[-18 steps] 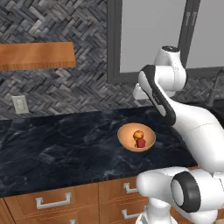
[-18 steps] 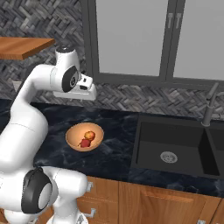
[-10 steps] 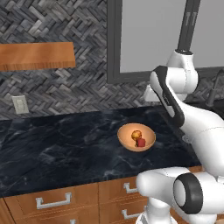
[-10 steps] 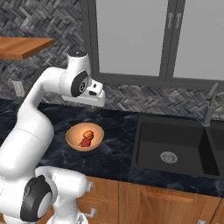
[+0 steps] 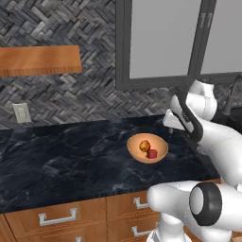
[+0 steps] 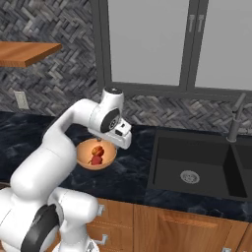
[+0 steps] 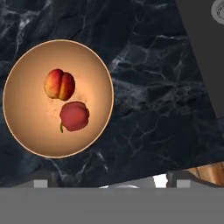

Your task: Dump the bell pepper and peach from the bowl so the bowl can be washed. Place the bowl in the sink after clearing the leftovers.

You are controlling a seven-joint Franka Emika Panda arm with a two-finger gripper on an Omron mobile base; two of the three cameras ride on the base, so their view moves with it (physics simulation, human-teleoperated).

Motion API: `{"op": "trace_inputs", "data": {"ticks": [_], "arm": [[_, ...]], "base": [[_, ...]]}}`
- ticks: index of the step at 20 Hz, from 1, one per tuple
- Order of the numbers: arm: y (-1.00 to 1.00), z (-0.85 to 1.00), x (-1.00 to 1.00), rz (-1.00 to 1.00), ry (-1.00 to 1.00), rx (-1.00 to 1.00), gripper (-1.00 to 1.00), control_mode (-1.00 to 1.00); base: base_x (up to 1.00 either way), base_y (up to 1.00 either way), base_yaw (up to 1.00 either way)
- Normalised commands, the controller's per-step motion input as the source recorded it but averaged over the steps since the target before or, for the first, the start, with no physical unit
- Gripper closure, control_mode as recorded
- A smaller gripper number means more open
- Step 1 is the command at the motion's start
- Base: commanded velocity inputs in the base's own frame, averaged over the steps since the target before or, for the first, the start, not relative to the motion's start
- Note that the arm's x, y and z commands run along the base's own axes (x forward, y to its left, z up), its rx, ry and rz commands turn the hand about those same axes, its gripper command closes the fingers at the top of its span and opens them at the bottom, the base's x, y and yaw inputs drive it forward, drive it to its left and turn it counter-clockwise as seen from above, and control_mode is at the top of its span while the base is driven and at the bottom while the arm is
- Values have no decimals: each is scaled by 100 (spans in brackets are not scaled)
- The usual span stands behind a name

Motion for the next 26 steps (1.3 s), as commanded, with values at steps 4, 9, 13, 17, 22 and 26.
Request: {"op": "trace_inputs", "data": {"ticks": [4,9,13,17,22,26], "arm": [[6,-92,5,-15,5,19,-100,-100],[3,-57,7,-12,4,11,-100,-100],[5,-33,40,-10,1,0,-100,-100],[0,-26,42,-11,0,0,-100,-100],[0,-24,28,-8,0,0,-100,-100],[2,-29,38,-5,0,0,-100,-100]], "base": [[0,0,0],[0,0,0],[0,0,0],[0,0,0],[0,0,0],[0,0,0]]}}
